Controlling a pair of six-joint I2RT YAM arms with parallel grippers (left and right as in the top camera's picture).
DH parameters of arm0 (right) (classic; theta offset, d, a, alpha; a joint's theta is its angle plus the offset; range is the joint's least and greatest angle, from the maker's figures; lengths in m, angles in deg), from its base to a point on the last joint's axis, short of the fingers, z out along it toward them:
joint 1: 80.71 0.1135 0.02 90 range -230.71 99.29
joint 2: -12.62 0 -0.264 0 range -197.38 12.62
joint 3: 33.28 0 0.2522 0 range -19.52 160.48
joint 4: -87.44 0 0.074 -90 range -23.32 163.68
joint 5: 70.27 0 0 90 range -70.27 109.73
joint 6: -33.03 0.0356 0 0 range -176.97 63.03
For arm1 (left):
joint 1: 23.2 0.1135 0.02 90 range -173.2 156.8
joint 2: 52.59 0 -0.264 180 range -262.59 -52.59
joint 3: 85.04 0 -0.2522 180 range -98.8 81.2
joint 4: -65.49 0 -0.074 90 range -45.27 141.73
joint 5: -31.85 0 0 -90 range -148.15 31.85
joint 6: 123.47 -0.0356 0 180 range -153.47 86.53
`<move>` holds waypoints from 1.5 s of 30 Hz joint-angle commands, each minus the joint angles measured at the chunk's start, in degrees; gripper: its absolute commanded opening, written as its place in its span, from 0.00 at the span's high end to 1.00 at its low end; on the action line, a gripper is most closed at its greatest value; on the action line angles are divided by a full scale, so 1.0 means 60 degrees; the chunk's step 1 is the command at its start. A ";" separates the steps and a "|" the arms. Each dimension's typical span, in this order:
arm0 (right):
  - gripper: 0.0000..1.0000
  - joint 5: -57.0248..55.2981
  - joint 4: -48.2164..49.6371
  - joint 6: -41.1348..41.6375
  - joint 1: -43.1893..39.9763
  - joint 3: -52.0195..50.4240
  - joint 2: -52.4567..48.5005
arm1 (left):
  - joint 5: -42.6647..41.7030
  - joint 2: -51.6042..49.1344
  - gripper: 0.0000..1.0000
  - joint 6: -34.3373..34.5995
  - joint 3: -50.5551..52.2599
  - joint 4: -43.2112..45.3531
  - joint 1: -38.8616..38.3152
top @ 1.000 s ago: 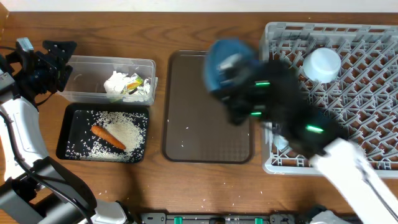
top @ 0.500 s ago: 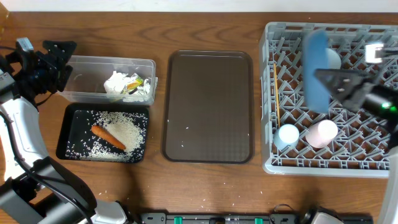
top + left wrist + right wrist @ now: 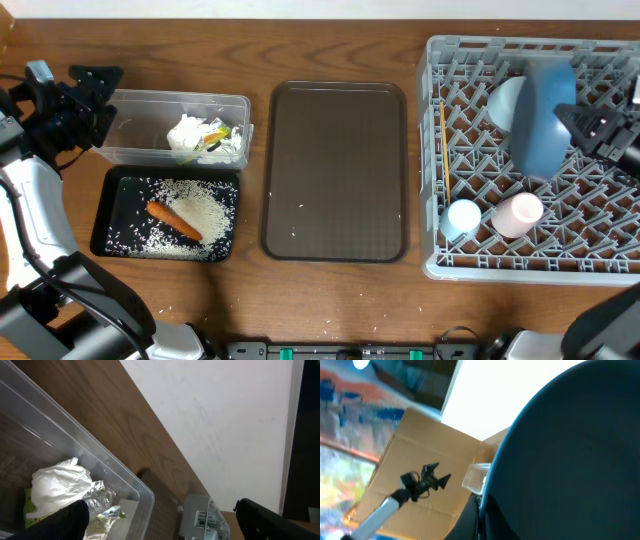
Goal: Sort waste into correct bins and load items into the dishwasher rack
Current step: 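Lift the teal plate and carry it right into the grey rack, then release the teal plate in the rack and raise the right gripper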
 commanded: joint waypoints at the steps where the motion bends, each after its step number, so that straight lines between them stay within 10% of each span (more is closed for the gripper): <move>1: 0.99 0.0539 0.0029 -0.0288 -0.0379 -0.0047 -0.0375 | -0.0120 0.0120 0.04 0.0040 -0.0113 0.0015 0.0026; 20: 0.98 -0.0637 -0.0262 0.0331 -0.2532 -0.0047 -0.0831 | -0.0120 0.0120 0.04 0.0040 -0.0113 0.0018 0.0026; 25: 0.76 -0.2157 -0.0900 0.0331 -0.3144 -0.0047 -0.0831 | -0.0120 0.0120 0.04 0.0040 -0.0113 0.0015 0.0026; 32: 0.73 -0.3177 -0.1166 0.0838 -0.3687 -0.0047 -0.0831 | -0.0120 0.0120 0.04 0.0040 -0.0113 0.0015 0.0026; 38: 0.43 -0.3359 -0.1024 0.1738 -0.4186 -0.0047 -0.0831 | -0.0120 0.0120 0.04 0.0040 -0.0113 0.0015 0.0026; 45: 0.38 -0.3315 -0.0481 0.2798 -0.4419 -0.0044 -0.0827 | -0.0120 0.0120 0.04 0.0040 -0.0113 0.0015 0.0026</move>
